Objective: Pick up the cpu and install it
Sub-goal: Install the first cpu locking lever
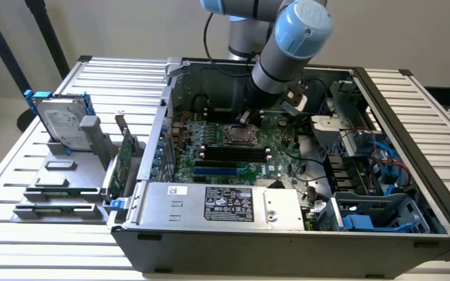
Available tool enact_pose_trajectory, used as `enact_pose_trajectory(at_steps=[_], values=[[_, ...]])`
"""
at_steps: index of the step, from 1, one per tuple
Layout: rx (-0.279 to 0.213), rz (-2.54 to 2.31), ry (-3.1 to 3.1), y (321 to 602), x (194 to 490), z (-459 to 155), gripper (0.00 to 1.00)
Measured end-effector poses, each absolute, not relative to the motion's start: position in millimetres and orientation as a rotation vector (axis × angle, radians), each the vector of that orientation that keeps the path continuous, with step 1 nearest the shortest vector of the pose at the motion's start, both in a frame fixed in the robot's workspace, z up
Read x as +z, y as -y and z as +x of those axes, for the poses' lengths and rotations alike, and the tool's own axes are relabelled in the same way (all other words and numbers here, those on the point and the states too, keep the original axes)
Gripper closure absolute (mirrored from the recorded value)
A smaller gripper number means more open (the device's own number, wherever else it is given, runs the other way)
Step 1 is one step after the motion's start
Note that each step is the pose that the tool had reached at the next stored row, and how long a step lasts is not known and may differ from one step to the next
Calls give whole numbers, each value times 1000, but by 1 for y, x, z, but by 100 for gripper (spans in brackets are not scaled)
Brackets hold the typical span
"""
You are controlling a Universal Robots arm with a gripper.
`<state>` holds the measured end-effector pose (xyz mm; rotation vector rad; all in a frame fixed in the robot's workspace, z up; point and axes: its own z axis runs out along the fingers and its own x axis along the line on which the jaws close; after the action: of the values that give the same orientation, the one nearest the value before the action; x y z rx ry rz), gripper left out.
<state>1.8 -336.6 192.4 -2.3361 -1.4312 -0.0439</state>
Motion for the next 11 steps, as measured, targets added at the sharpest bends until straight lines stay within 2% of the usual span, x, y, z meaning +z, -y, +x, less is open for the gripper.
enact_pose_trajectory(at_steps=[11], values=[[-39, -2310, 1416, 337, 192, -23, 89]])
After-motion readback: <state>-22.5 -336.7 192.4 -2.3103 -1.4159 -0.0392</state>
